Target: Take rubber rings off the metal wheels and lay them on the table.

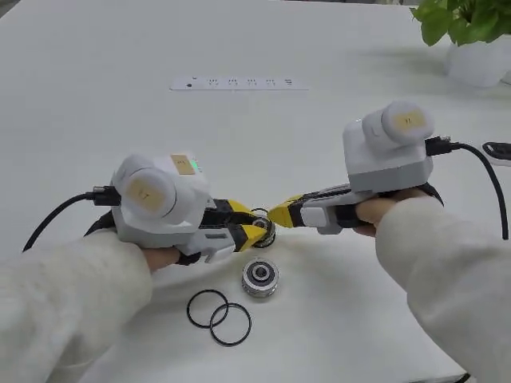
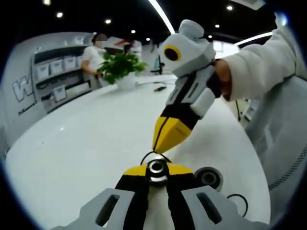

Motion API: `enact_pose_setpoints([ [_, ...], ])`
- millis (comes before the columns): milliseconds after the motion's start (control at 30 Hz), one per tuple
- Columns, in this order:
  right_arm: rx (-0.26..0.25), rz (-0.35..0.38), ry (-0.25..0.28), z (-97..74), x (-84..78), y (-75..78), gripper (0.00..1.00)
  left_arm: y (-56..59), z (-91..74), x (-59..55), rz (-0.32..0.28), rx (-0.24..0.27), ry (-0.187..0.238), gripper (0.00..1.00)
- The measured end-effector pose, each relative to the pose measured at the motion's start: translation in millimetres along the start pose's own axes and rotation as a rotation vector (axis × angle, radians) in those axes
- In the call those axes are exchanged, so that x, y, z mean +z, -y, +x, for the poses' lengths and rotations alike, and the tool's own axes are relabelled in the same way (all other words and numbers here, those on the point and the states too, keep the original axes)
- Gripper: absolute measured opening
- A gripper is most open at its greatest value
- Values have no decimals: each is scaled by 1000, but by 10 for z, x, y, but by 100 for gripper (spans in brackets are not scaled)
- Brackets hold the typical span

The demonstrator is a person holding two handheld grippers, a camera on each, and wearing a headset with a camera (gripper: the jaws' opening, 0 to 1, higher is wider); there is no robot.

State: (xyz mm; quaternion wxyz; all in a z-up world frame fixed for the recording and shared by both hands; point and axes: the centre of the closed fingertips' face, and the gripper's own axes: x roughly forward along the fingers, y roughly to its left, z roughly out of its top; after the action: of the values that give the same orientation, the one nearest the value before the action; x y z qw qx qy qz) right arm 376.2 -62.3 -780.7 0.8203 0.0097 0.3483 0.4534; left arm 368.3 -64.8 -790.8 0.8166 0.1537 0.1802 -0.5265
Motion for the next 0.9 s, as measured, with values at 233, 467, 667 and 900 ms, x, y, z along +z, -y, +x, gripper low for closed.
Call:
enact_pose_setpoints([
  [233,-4,8,-3,-4,-12,18,0,34,-15,38,26,-14,-11,18],
  [467,-10,10,4,-29,2,24,0,30,-73,171,44,-17,10,24],
  [667,-11,12,14,-53,29,18,0,-17,-146,260,42,-15,29,28],
  [900,-12,16,26,-79,61,19,0,-60,-264,309,49,-14,27,40],
])
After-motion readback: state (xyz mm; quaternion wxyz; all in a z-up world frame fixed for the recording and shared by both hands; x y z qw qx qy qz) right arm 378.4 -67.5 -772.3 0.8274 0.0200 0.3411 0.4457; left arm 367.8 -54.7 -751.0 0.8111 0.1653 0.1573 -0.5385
